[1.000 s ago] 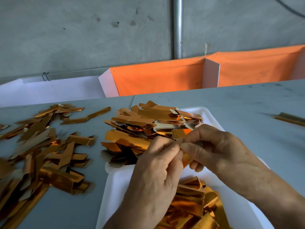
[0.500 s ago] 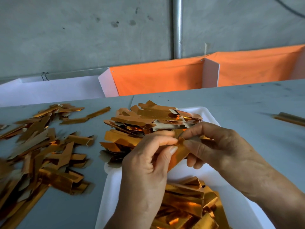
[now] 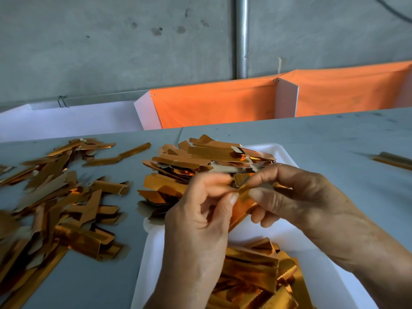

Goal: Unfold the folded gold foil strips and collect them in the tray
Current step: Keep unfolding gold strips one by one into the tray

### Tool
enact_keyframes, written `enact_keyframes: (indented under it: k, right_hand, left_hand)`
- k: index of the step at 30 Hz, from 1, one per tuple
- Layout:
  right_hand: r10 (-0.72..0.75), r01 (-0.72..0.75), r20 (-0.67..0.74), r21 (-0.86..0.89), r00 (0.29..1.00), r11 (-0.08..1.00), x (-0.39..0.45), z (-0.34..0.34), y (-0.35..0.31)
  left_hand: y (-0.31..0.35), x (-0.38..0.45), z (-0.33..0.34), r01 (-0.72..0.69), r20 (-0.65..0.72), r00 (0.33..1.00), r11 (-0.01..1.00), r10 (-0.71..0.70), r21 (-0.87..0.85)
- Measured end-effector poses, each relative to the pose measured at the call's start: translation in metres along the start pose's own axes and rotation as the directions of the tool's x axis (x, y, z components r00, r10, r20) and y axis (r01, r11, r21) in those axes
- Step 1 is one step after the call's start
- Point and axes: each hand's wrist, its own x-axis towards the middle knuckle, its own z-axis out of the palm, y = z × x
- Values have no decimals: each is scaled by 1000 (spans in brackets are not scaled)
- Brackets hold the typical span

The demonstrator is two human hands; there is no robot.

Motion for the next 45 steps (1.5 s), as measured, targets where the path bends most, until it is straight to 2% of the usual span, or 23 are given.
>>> enact_keyframes:
  k: [4, 6, 8, 10, 12, 15, 19, 24, 33, 39, 43, 45]
  right_hand:
    - [41, -40, -16, 36, 999, 999, 1, 0, 2]
    - [62, -61, -15, 47, 998, 997, 1, 1, 2]
    - [63, -61, -28, 69, 998, 996, 1, 1, 2]
    - [58, -55, -51, 67, 997, 996, 2, -1, 1]
    - [57, -54, -56, 51, 997, 997, 1, -2, 1]
    - [34, -33, -40, 47, 999, 998, 1, -1, 1]
    - [60, -46, -105, 128, 993, 991, 3, -5, 6]
    - [173, -167, -2, 240, 985, 956, 1, -11, 5]
    - [115, -135, 144, 137, 983, 981, 0, -18, 1]
    - [76, -82, 90, 64, 993, 995, 1, -15, 2]
    - [93, -93, 68, 2, 993, 996, 1, -12, 5]
    - [110, -112, 57, 28, 992, 993, 1, -12, 8]
  left_hand:
    - [-1, -1, 0, -29, 46, 999, 995, 25, 90]
    - [-1, -1, -1, -15, 68, 998, 997, 10, 78]
    - [1, -1, -4, 37, 155, 987, 999, -36, -4]
    - [3, -1, -6, 129, 300, 949, 988, -98, -86]
    - [0, -1, -6, 188, 359, 922, 977, -142, -96]
    - [-4, 2, -6, 221, 332, 928, 968, -171, -118]
    - [-9, 3, -7, 271, 337, 921, 944, -197, -190]
    - [-9, 2, -5, 270, 342, 919, 944, -193, -191]
    - [-7, 4, -8, 225, 358, 922, 956, -147, -188]
    - [-5, 3, -8, 166, 356, 927, 980, -116, -112]
    - [-2, 1, -8, 131, 349, 931, 990, -107, -47]
    - [-1, 1, -7, 114, 352, 931, 993, -100, -18]
